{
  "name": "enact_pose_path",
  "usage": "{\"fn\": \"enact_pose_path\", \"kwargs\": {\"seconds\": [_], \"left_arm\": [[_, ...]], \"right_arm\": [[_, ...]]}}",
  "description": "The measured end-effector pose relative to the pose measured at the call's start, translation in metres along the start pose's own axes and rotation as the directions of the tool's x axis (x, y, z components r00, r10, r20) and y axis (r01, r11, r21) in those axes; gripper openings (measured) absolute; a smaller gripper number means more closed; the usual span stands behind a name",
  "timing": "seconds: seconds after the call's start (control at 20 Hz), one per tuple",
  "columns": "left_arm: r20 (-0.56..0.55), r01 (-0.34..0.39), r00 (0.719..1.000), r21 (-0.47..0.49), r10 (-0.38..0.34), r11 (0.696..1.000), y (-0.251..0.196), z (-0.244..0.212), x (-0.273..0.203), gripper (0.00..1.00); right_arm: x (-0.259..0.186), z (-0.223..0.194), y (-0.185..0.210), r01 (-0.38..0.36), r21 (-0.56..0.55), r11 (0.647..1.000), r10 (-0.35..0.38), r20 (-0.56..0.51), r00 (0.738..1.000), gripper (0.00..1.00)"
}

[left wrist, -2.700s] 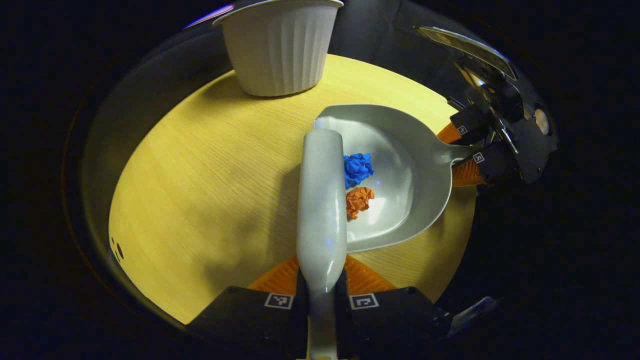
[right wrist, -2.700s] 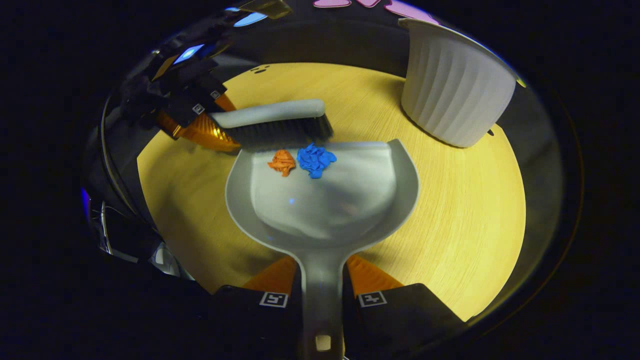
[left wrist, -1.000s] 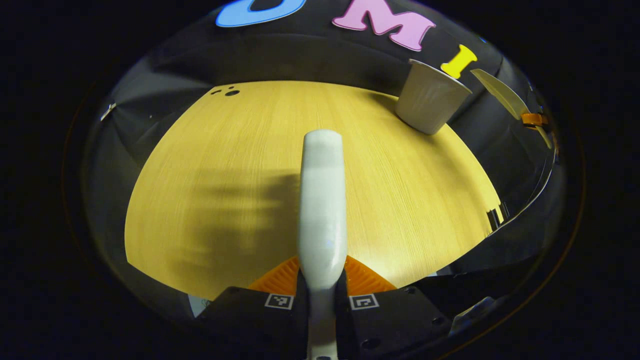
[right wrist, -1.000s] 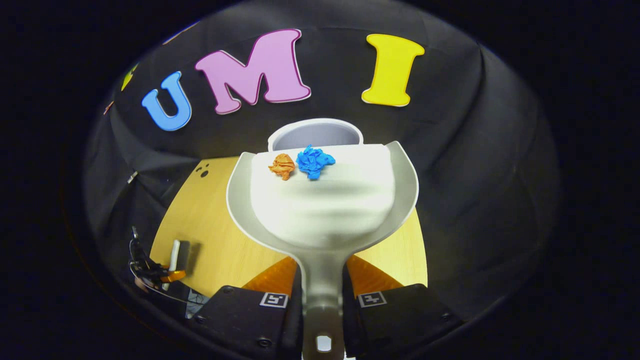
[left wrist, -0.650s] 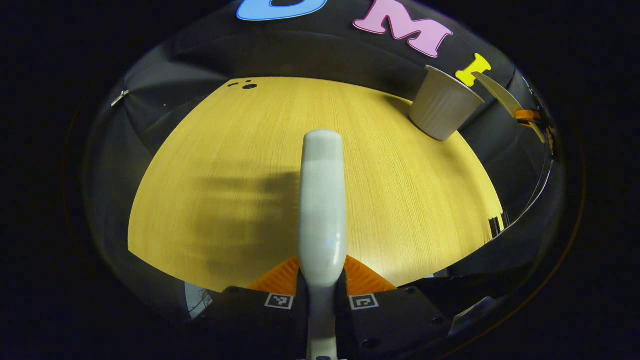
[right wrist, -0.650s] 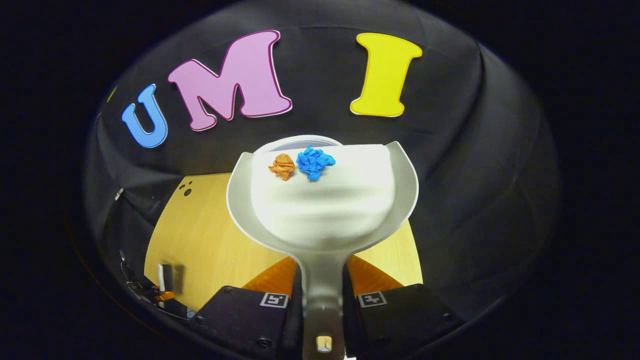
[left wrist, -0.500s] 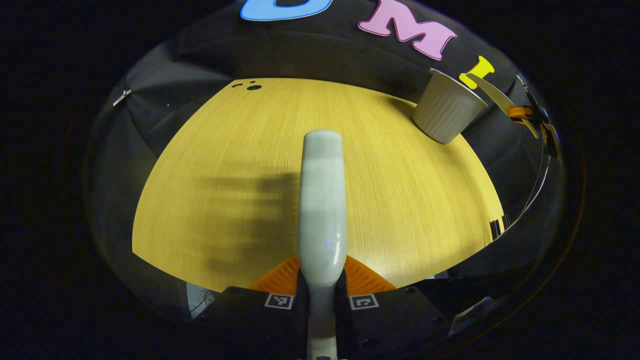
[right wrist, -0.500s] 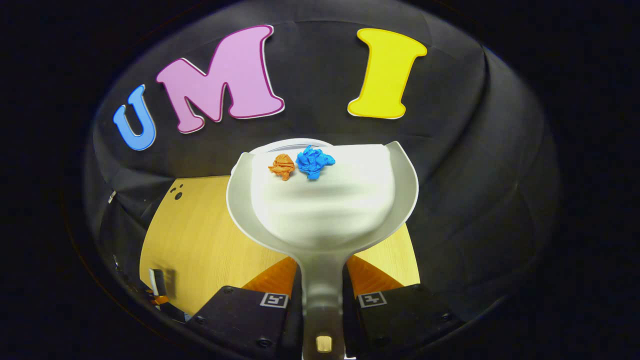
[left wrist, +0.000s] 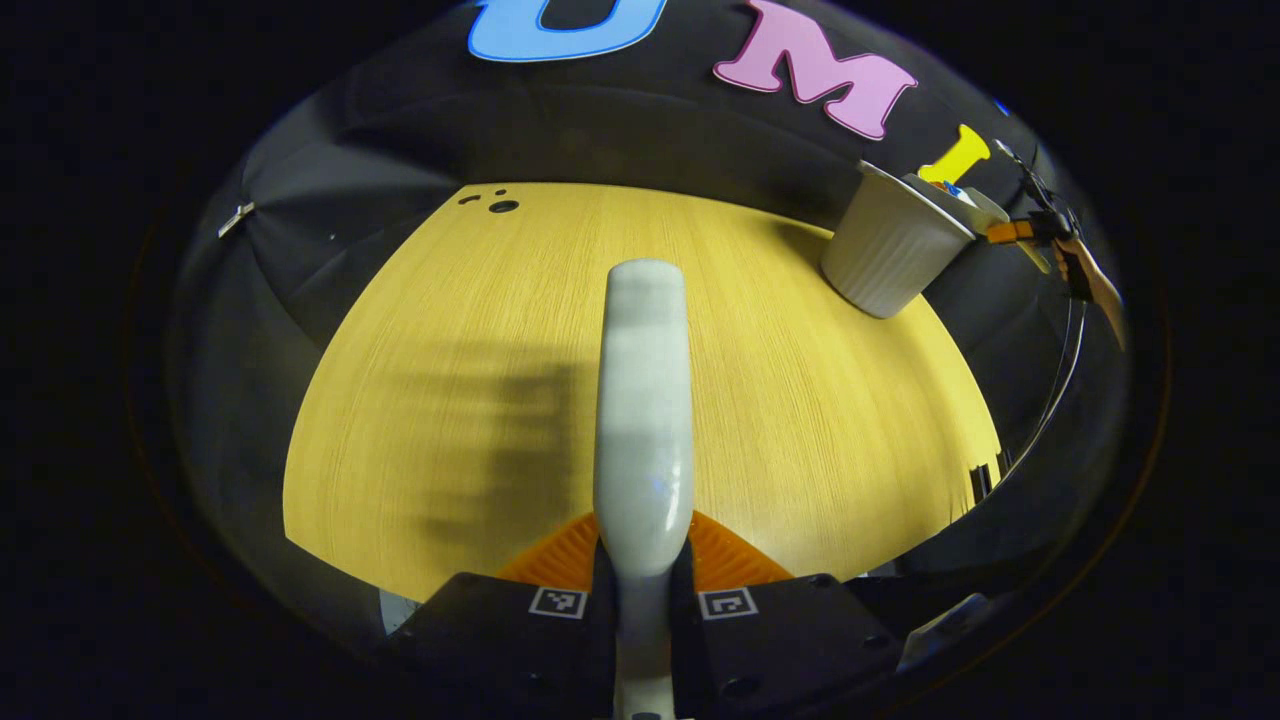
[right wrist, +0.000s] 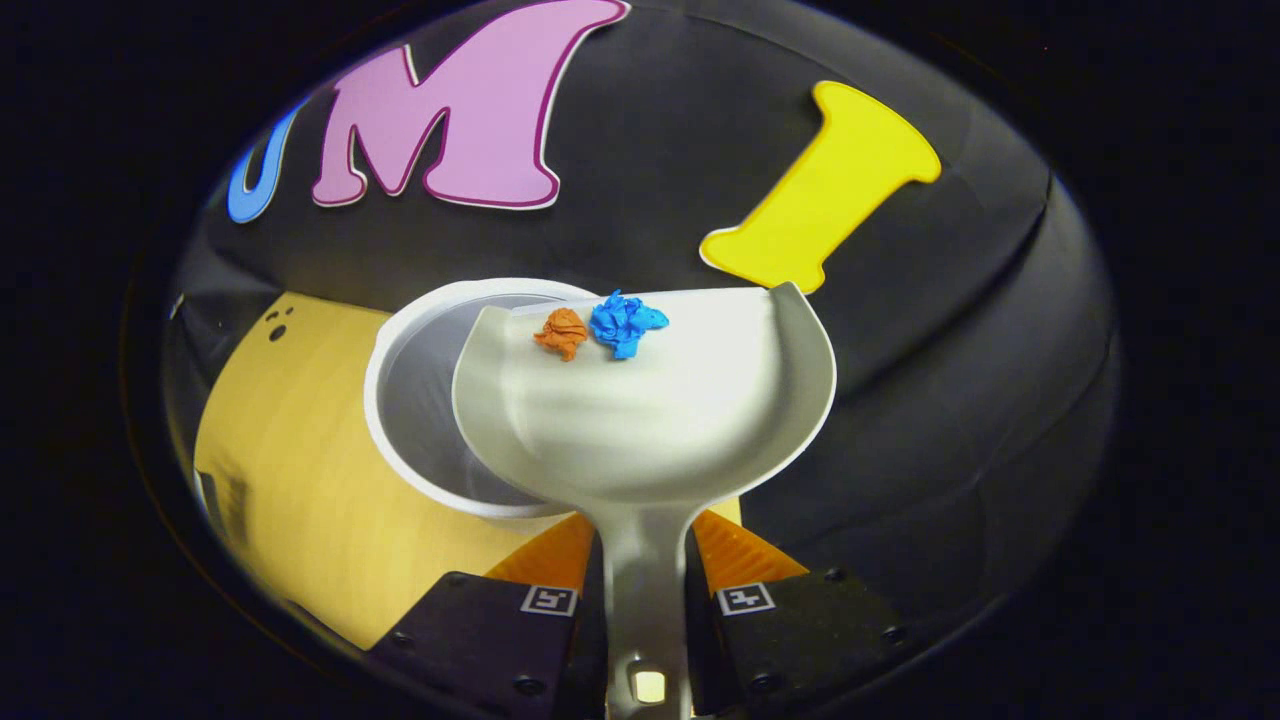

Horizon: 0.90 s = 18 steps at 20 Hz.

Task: Pick up the small broom and dustpan from the desktop, sweep the trash into the dustpan with the broom, and then empty the trash into the garbage bin.

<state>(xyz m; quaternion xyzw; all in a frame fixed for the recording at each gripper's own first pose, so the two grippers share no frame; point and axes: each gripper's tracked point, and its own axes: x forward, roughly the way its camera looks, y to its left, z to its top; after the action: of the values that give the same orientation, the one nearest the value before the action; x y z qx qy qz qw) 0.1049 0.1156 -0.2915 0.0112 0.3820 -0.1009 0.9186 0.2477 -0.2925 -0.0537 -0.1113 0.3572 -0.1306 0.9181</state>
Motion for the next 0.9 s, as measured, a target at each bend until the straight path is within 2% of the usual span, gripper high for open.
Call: {"fn": "enact_pose_path", "kwargs": {"seconds": [0.15,0.3,0.5,0.65,0.7,0.75,0.8,0.85,0.9], "left_arm": [[-0.009,0.006,1.0,0.012,-0.006,1.0,-0.003,-0.002,0.0,0.26],[-0.022,0.011,1.0,0.006,-0.011,1.0,-0.005,-0.005,0.0,0.27],[-0.026,0.011,1.0,0.015,-0.011,1.0,-0.004,-0.006,-0.003,0.27],[-0.029,0.014,1.0,0.012,-0.013,1.0,-0.003,-0.006,-0.004,0.24],[-0.03,0.014,0.999,0.012,-0.014,1.0,-0.002,-0.005,-0.004,0.28],[-0.029,0.015,0.999,0.015,-0.014,1.0,-0.002,-0.006,-0.004,0.26],[-0.028,0.015,0.999,0.016,-0.015,1.0,-0.002,-0.006,-0.005,0.24],[-0.029,0.015,0.999,0.016,-0.015,1.0,-0.002,-0.007,-0.005,0.24],[-0.03,0.017,0.999,0.014,-0.016,1.0,-0.001,-0.006,-0.005,0.27]], "right_arm": [[0.012,0.01,-0.004,0.082,-0.171,0.982,-0.08,0.019,0.997,0.35],[0.006,0.013,-0.007,0.132,-0.36,0.923,-0.127,0.038,0.991,0.35],[0.003,0.032,-0.015,0.211,-0.554,0.805,-0.187,0.102,0.977,0.35],[-0.003,0.043,-0.009,0.245,-0.629,0.738,-0.21,0.131,0.969,0.35],[-0.005,0.044,-0.009,0.251,-0.652,0.715,-0.216,0.136,0.967,0.36],[-0.004,0.046,-0.009,0.264,-0.683,0.681,-0.226,0.147,0.963,0.41],[-0.005,0.048,-0.01,0.279,-0.719,0.636,-0.237,0.162,0.958,0.41],[-0.005,0.05,-0.009,0.291,-0.755,0.588,-0.244,0.178,0.953,0.36],[-0.008,0.051,-0.007,0.299,-0.782,0.547,-0.245,0.192,0.95,0.35]]}}
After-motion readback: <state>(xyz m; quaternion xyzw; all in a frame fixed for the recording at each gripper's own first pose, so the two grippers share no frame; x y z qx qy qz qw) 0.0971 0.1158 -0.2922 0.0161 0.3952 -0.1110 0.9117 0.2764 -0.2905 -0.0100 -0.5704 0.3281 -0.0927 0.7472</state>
